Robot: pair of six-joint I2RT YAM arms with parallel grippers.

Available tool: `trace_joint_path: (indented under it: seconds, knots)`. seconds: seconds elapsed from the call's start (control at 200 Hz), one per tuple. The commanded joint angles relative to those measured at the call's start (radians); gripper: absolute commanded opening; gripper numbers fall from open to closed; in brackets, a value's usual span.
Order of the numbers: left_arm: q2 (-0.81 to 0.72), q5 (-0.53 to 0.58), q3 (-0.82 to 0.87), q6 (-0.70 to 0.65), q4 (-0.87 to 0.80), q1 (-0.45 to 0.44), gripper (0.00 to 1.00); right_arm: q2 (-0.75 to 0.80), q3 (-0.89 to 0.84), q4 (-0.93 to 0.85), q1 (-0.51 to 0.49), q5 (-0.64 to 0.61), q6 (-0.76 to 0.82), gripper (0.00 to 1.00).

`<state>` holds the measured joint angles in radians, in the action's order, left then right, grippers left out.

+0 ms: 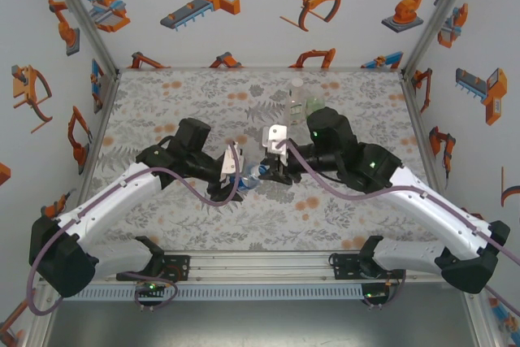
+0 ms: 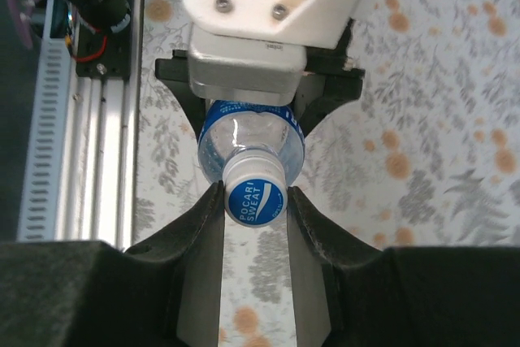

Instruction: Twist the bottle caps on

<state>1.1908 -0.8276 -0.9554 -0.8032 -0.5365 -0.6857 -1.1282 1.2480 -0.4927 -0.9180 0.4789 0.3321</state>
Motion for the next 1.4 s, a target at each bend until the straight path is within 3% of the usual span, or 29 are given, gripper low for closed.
trace_joint_path:
  seconds: [0.0,0.035,0.195,0.285,0.36,0.461,0.556,0.676,0.796,0.861,0.936,1.222,1.397]
  knots:
    - [-0.006,-0.05,-0.034,-0.02,0.041,-0.009,0.0,-0.007,-0.063,0.097,0.0,-0.164,-0.388,0.06]
    - [-0.006,-0.043,-0.031,-0.015,0.049,-0.008,0.0,-0.011,-0.07,0.107,0.001,-0.217,-0.498,0.0]
    - [-0.013,-0.005,-0.024,0.004,0.073,-0.009,0.0,-0.033,-0.089,0.046,0.001,-0.456,-1.058,0.0]
    - [-0.018,0.008,-0.019,0.01,0.084,-0.009,0.0,-0.031,-0.141,0.037,0.001,-0.492,-1.379,0.0]
    - [-0.018,0.019,-0.02,0.012,0.086,-0.009,0.0,-0.034,-0.173,0.088,0.001,-0.452,-1.506,0.0]
    - [-0.019,0.026,-0.02,0.015,0.085,-0.008,0.0,-0.056,-0.169,0.124,0.001,-0.408,-1.564,0.0]
    - [-0.02,0.023,-0.022,0.015,0.086,-0.009,0.0,-0.071,-0.151,0.108,0.001,-0.4,-1.558,0.0]
    - [-0.019,0.021,-0.021,0.015,0.086,-0.009,0.0,-0.066,-0.145,0.1,0.001,-0.407,-1.534,0.07]
    - [-0.016,0.022,-0.021,0.016,0.086,-0.008,0.0,-0.048,-0.109,0.058,0.001,-0.439,-1.454,0.26]
    - [-0.016,0.021,-0.02,0.015,0.086,-0.008,0.0,-0.035,-0.071,0.024,0.001,-0.466,-1.374,0.41]
    - [-0.014,0.022,-0.021,0.015,0.086,-0.008,0.0,-0.021,-0.018,-0.013,0.002,-0.483,-1.265,0.49]
    - [-0.01,0.019,-0.022,0.016,0.086,-0.008,0.0,0.035,0.095,-0.063,0.004,-0.514,-0.857,0.58]
    - [-0.008,0.008,-0.023,0.012,0.08,-0.009,0.0,0.028,0.102,-0.032,0.004,-0.373,-0.462,0.57]
